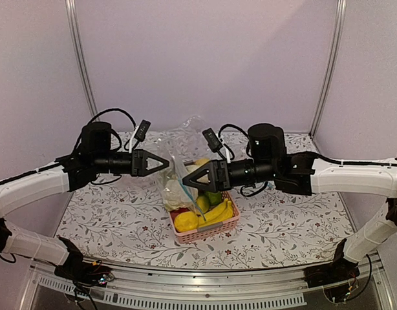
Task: Place the food in the zip-top bag and seal the zipper
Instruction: Pass from the left arm to the right
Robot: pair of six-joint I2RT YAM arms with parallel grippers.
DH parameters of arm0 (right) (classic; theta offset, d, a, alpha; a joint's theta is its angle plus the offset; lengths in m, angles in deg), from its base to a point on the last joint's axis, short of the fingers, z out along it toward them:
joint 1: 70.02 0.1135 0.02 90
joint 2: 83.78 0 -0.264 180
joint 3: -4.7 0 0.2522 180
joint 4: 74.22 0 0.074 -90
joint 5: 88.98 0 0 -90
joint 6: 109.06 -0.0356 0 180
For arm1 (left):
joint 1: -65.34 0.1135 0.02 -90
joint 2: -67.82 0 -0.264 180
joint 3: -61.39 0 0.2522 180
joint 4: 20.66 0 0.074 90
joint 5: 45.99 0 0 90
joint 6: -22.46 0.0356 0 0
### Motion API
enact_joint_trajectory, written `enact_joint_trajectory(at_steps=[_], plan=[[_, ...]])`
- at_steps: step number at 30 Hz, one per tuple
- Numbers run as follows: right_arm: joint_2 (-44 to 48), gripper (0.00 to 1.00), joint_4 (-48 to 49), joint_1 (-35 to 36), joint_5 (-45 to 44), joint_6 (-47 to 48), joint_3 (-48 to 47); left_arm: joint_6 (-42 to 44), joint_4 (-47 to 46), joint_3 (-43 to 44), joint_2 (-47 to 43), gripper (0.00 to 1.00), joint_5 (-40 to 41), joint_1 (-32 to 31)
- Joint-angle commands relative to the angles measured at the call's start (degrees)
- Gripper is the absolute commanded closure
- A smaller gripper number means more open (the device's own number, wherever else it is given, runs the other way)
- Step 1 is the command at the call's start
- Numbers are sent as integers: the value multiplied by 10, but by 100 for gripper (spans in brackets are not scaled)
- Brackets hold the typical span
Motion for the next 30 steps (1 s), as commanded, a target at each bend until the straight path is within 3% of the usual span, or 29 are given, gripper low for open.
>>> enact_joint_trajectory(at_steps=[1, 17, 30], plan=[[-25, 32, -1, 6, -29, 15, -6, -15, -3, 2, 28, 100, 17, 17], [-65, 37, 4, 17, -48, 28, 3, -17, -2, 14, 78, 100, -10, 52], [-60, 79, 12, 17, -68, 27, 2, 1, 17, 9, 69, 100, 20, 55]])
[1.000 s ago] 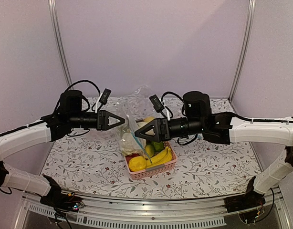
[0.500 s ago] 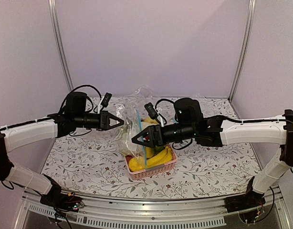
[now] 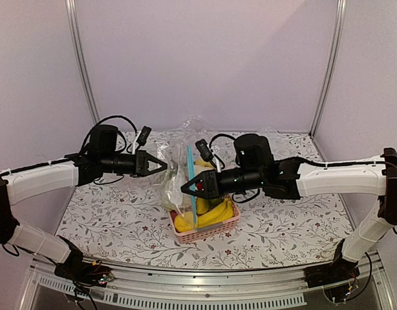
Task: Place the food in the zip-top bag and seal the zipper
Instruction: Pass from the left arm to the right
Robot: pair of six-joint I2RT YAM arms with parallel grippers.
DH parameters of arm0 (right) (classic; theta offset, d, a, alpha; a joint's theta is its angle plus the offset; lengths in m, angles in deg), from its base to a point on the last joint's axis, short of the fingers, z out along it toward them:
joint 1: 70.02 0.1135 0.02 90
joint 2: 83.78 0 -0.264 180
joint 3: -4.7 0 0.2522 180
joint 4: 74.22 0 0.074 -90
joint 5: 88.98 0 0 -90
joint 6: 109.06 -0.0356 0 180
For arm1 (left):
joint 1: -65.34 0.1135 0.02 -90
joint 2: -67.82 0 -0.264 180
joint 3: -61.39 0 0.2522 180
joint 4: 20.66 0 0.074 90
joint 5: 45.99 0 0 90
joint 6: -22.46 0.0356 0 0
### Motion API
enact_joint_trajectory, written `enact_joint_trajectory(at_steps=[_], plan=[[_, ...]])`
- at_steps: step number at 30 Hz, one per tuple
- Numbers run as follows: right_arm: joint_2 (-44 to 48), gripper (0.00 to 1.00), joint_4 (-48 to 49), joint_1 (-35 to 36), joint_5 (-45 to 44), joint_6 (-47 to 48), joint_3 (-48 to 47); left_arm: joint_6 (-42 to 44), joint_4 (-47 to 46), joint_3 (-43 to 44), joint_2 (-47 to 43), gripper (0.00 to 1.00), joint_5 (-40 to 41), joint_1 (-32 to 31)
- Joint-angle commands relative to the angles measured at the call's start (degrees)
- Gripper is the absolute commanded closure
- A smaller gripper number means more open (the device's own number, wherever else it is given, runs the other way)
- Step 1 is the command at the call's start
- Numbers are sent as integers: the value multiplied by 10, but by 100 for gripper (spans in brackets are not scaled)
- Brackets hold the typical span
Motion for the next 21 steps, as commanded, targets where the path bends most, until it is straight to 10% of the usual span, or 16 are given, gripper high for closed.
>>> enact_joint_trajectory(at_steps=[1, 6, 13, 21], plan=[[4, 84, 7, 4, -19, 3, 2, 18, 18, 7, -6, 100, 26, 9], [12, 100, -4, 4, -43, -1, -3, 40, 69, 19, -13, 97, 51, 7], [27, 100, -109, 5, -111, 16, -38, 97, 193, 68, -103, 4, 228, -3], [36, 100, -187, 5, -154, 46, -71, 79, 214, 92, -155, 1, 227, -72]])
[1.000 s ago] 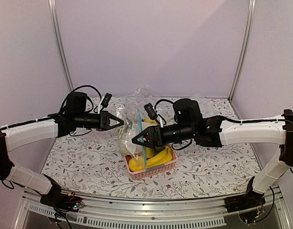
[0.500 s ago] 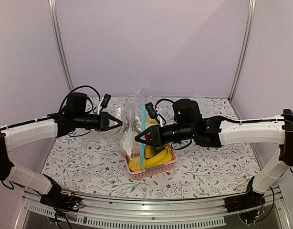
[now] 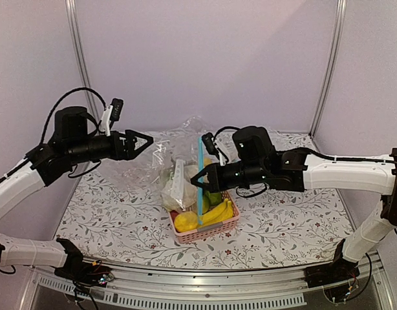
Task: Place the food in the zip-top bag and seal the zipper
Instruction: Pass from the left arm to the right, then pass from the right arm to the left
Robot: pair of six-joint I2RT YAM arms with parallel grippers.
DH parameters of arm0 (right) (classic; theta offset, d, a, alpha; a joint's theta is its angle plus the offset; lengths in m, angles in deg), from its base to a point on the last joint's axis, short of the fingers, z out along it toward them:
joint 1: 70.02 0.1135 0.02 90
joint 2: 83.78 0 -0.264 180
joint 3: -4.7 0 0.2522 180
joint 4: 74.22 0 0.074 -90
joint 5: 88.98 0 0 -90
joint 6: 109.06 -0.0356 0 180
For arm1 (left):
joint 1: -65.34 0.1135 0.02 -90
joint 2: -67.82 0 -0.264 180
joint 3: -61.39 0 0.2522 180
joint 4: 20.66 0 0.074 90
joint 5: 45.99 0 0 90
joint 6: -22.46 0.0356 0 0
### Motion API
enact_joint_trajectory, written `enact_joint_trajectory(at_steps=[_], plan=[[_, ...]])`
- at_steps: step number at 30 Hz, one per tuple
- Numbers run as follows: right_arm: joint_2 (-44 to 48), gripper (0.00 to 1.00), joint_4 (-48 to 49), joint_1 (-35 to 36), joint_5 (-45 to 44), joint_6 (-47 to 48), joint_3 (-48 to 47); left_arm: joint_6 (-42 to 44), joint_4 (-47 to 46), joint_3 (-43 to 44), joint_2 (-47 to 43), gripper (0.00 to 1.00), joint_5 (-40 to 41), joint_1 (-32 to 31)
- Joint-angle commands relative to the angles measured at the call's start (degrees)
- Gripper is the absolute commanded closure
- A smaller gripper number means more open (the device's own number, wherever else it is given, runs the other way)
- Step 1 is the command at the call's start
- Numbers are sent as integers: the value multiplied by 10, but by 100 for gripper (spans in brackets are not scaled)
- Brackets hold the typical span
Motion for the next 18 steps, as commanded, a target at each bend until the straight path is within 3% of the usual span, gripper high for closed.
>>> enact_joint_trajectory(at_steps=[1, 7, 13, 18], plan=[[20, 100, -53, 3, -37, 19, -23, -13, 34, 3, 16, 1, -18, -51], [12, 100, -55, 3, -34, 19, -33, -58, 3, -9, 39, 7, -11, -133], [6, 100, -56, 3, -24, 19, -34, -83, -57, -21, 57, 18, -11, -163], [7, 100, -55, 3, -23, 21, -32, -74, 11, -2, 58, 20, 106, -164]])
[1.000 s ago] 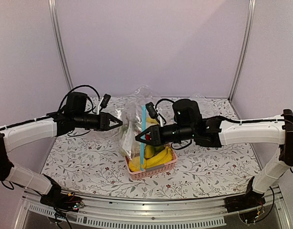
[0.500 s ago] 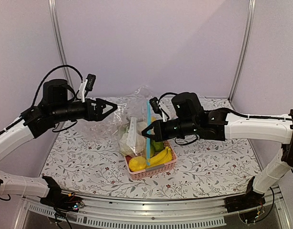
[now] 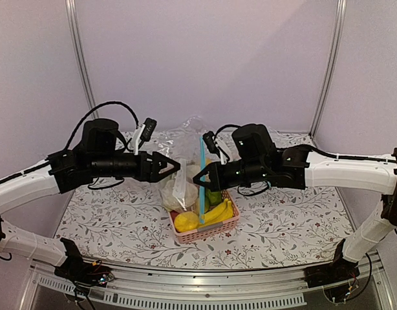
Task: Place the food in the zip-top bag and seal the zipper
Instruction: Pass from the right arm to the left
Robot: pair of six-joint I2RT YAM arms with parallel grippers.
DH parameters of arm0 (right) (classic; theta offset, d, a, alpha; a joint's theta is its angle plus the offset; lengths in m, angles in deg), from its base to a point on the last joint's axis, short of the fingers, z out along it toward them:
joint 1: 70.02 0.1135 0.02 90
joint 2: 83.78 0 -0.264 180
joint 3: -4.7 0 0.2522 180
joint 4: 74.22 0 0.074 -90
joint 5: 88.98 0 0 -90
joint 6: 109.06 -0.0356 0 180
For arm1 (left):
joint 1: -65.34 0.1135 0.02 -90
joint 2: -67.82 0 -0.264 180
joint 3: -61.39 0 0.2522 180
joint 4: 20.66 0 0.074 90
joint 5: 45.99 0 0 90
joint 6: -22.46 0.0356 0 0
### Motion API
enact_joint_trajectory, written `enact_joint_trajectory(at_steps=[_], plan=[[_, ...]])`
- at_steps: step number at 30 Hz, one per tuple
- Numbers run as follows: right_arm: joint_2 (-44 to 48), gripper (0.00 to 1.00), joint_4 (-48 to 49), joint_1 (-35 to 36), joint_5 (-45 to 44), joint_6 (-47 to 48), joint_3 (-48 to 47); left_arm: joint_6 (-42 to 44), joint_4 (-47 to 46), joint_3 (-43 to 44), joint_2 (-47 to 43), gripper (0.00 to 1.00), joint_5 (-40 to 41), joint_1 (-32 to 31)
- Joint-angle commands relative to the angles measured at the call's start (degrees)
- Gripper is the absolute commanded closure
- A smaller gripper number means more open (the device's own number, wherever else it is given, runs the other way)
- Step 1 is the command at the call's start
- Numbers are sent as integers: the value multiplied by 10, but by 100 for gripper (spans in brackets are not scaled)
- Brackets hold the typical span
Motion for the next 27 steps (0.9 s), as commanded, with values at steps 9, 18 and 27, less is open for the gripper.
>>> enact_joint_trajectory(at_steps=[9, 18, 27], plan=[[4, 100, -6, 3, 6, 11, -11, -1, 65, -15, -41, 18, 120, 58], [3, 100, -6, 3, 12, 12, -11, -18, 16, -45, -17, 26, 36, 110], [2, 100, -6, 3, 18, 11, -11, -22, -34, -48, 31, 46, -8, 119]])
